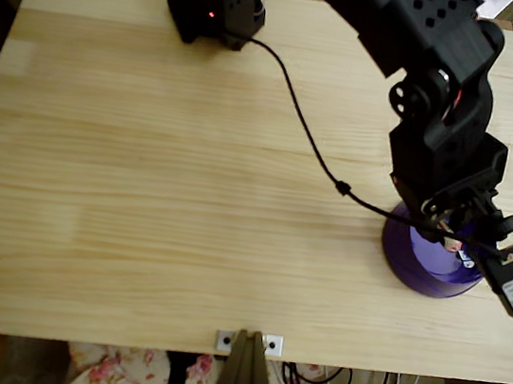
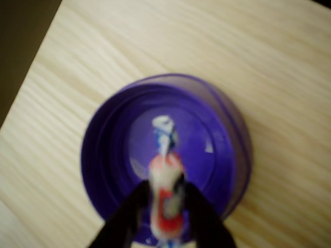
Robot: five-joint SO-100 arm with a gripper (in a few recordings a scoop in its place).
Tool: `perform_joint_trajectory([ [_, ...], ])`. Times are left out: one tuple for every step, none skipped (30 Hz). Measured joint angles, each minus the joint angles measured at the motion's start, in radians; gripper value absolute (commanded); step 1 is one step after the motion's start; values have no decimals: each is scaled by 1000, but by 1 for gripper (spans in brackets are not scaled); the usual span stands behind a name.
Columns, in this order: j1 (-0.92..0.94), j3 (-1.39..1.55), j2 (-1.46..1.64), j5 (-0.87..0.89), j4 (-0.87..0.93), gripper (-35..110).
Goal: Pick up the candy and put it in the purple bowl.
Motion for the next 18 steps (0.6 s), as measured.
perform_joint_trajectory([
  [0, 0, 0, 0, 0, 16],
  [0, 0, 0, 0, 0, 17],
  [0, 0, 0, 0, 0, 17],
  [2, 0, 0, 0, 0, 17],
  [2, 0, 0, 0, 3, 17],
  [2, 0, 0, 0, 5, 17],
  [-2, 0, 0, 2, 5, 17],
  [-3, 0, 0, 8, 5, 17],
  [-3, -2, 0, 11, 9, 14],
  [-8, -2, 0, 15, 18, 11],
  [-12, -2, 0, 17, 31, 6],
  [-20, -2, 0, 25, 40, 1],
  [-32, -5, 0, 34, 51, 0],
  [-49, -12, 0, 41, 67, 0],
  [-66, -25, 0, 46, 83, 0],
  [-86, -35, 2, 48, 100, 0],
  [-107, -48, 2, 49, 115, 0],
  [-126, -55, 9, 51, 129, 0],
])
